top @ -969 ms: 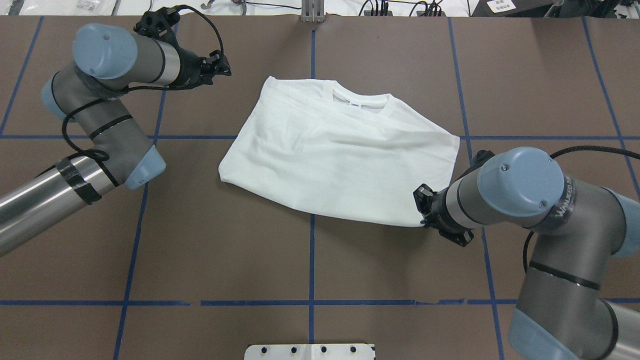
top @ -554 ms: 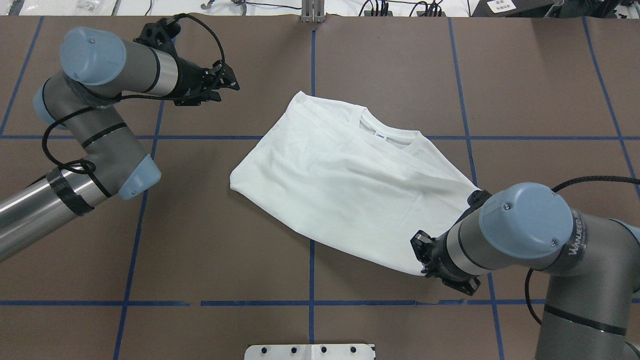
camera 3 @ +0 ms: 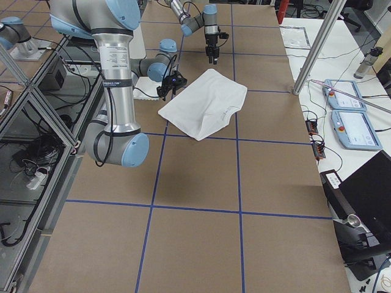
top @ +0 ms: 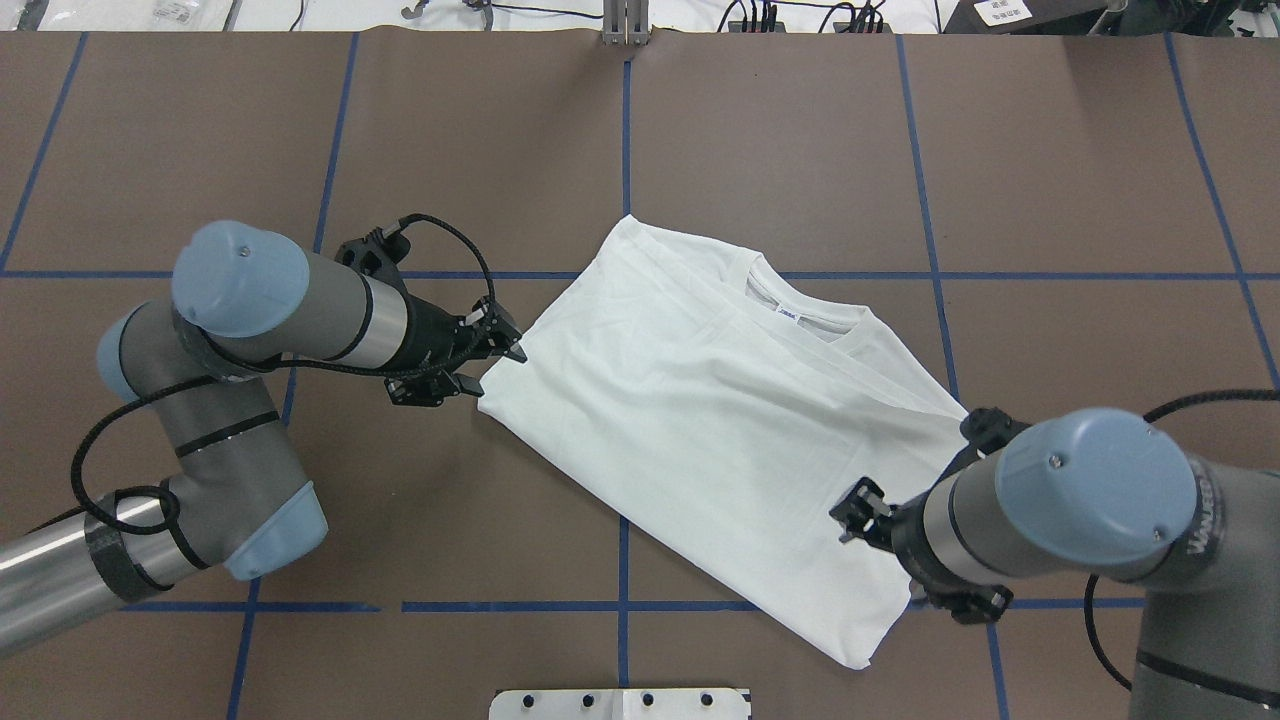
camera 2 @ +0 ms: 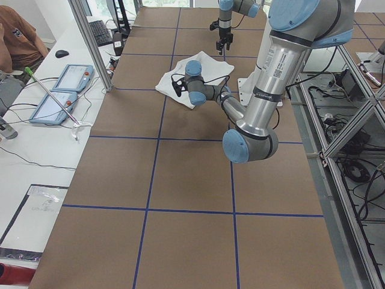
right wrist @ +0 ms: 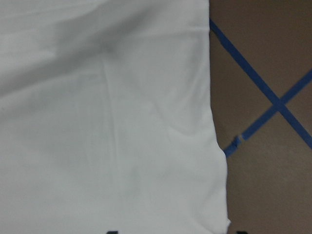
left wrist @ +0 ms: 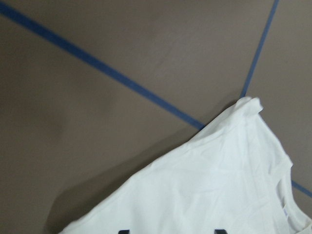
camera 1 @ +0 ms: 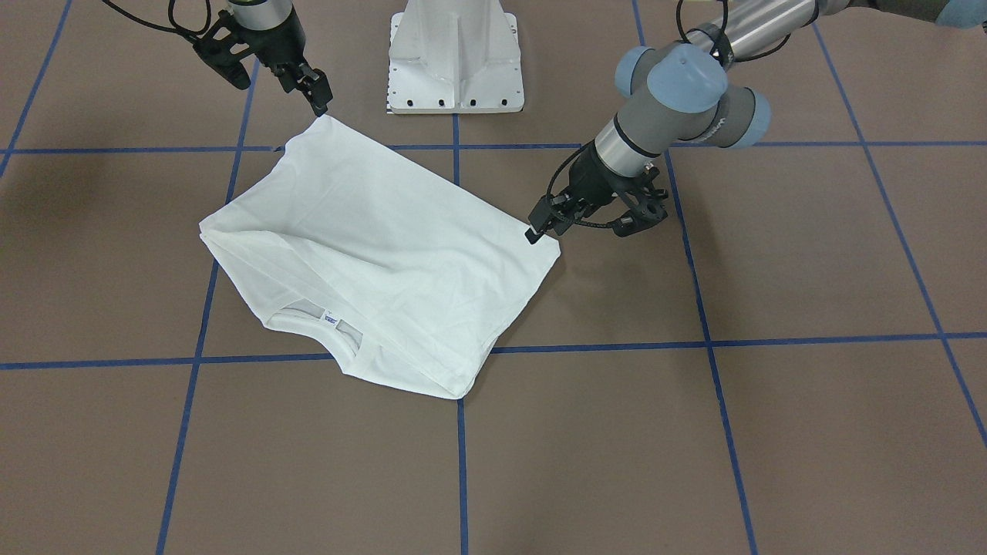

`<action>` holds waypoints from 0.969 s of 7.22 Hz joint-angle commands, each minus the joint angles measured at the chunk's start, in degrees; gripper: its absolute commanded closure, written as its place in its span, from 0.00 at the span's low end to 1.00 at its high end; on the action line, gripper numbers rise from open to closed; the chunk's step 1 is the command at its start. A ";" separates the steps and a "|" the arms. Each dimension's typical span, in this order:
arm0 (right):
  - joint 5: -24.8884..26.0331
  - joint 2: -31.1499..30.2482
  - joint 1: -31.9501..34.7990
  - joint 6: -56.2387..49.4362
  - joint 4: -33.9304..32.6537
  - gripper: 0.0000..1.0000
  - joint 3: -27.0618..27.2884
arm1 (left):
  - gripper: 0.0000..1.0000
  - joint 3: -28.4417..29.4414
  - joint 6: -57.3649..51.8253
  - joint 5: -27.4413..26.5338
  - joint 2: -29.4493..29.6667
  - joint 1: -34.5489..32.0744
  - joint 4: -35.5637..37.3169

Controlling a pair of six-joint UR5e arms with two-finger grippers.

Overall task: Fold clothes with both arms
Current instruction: 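Drag the folded shirt toward the robot with the right gripper while the left gripper approaches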

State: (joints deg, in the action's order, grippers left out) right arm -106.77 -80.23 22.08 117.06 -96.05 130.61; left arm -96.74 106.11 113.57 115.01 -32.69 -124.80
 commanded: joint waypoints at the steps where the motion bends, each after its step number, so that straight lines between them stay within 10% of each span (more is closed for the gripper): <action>1: -0.81 7.95 10.31 -10.15 0.25 0.00 -7.00 | 0.33 0.14 0.24 -3.96 0.13 5.42 4.48; 7: -1.95 10.89 16.77 -13.44 0.43 0.00 -10.11 | 0.34 0.59 -1.34 -9.67 0.04 6.14 4.65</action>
State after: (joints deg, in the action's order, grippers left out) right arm -108.65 -69.45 38.77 103.58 -95.63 120.54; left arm -96.23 105.48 105.52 115.00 -26.49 -120.21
